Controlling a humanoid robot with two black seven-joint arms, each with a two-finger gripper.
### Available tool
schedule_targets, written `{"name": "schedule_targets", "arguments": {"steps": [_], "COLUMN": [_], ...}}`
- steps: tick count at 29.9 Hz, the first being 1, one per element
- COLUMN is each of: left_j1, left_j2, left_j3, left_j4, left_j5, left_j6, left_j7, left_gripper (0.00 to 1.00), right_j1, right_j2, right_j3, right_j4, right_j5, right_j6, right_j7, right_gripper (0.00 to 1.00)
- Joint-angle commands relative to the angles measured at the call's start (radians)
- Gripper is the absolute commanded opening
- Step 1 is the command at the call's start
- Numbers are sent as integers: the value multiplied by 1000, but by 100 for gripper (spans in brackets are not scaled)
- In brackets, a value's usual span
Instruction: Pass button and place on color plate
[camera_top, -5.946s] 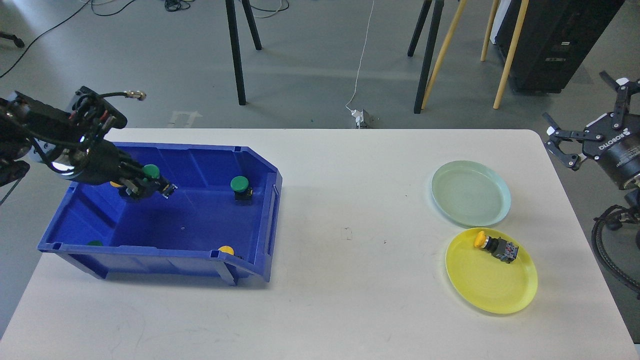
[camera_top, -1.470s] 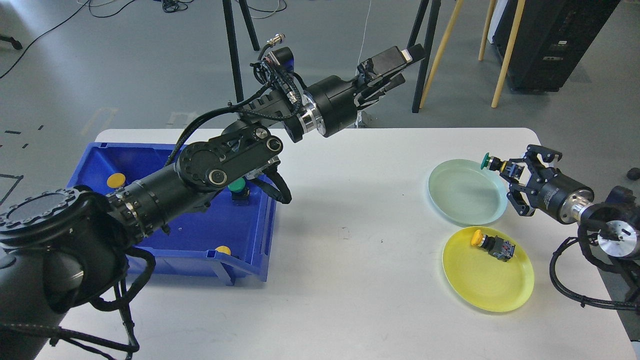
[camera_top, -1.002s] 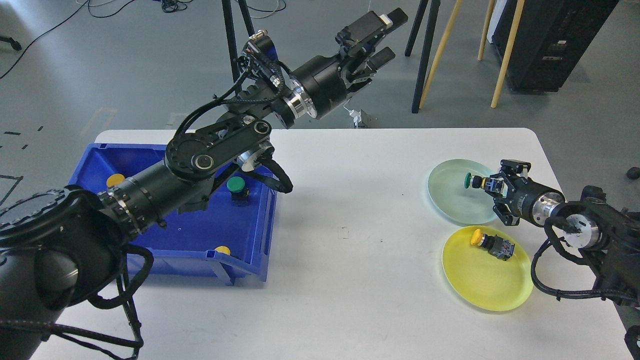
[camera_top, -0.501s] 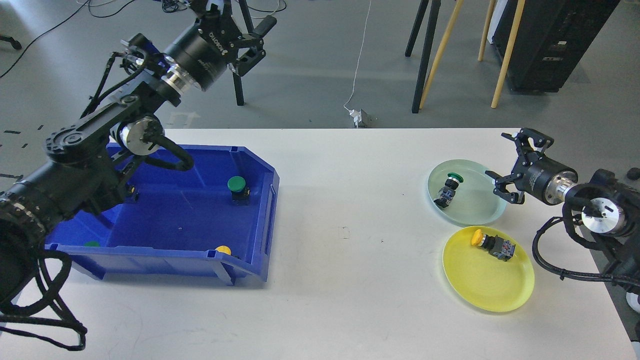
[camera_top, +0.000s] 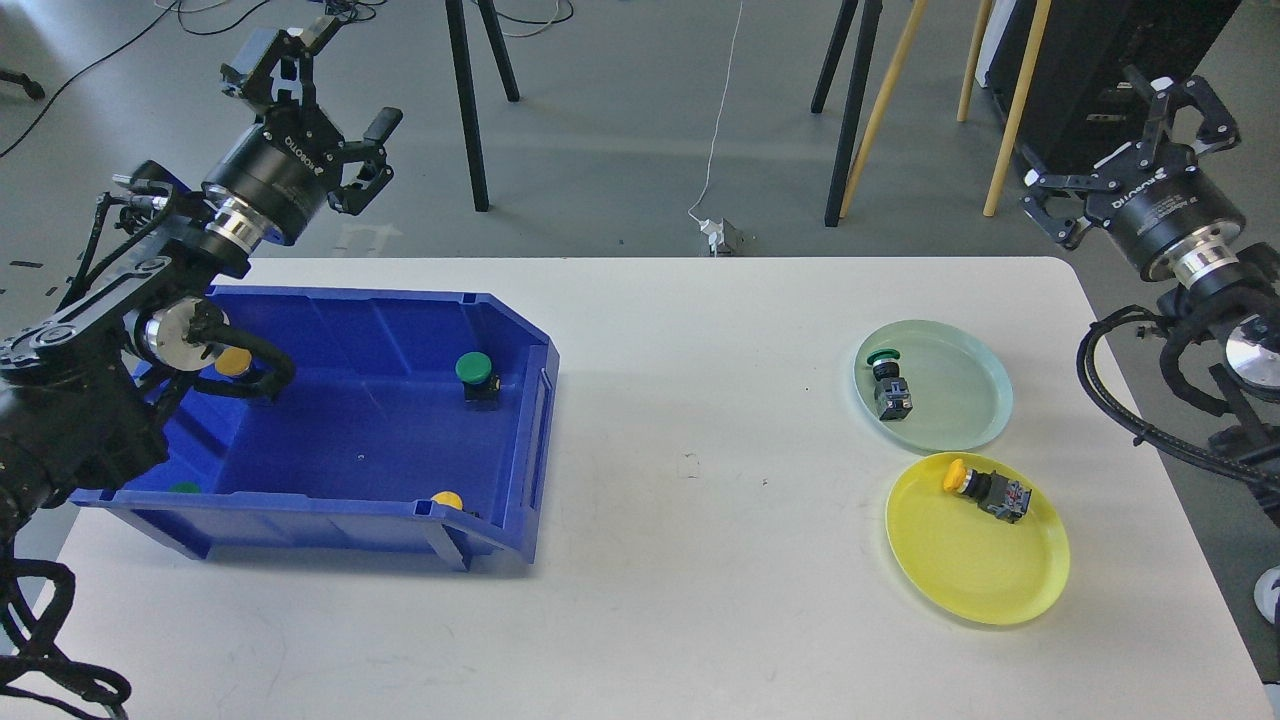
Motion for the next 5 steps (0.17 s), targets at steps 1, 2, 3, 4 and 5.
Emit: {"name": "schedule_targets", "arguments": {"steps": [1,2,3,4,5], "left_j1": [-8,-10,-11,-14,-22], "left_j2": [-52,-60,-66,-72,-80], "left_j3": [-2,-3,-3,0,1], "left_j4": [44,49,49,43,40], "left_j5": [1,1,1,2,4], "left_j6": [0,0,0,0,0], "left_j7": [0,0,0,0,0], "left_gripper": [100,100,100,100,100], "right_j1": [5,7,10,13,16], "right_j2": [21,26,31,35,37], "right_j3": [2,-1,-1,-2,-3], "right_j4": [37,37,37,37,35], "right_j5": [-1,-3,-3,-3,-3], "right_j6": [0,0,0,0,0], "right_j7": [0,0,0,0,0], "right_gripper": [100,100,100,100,100]}}
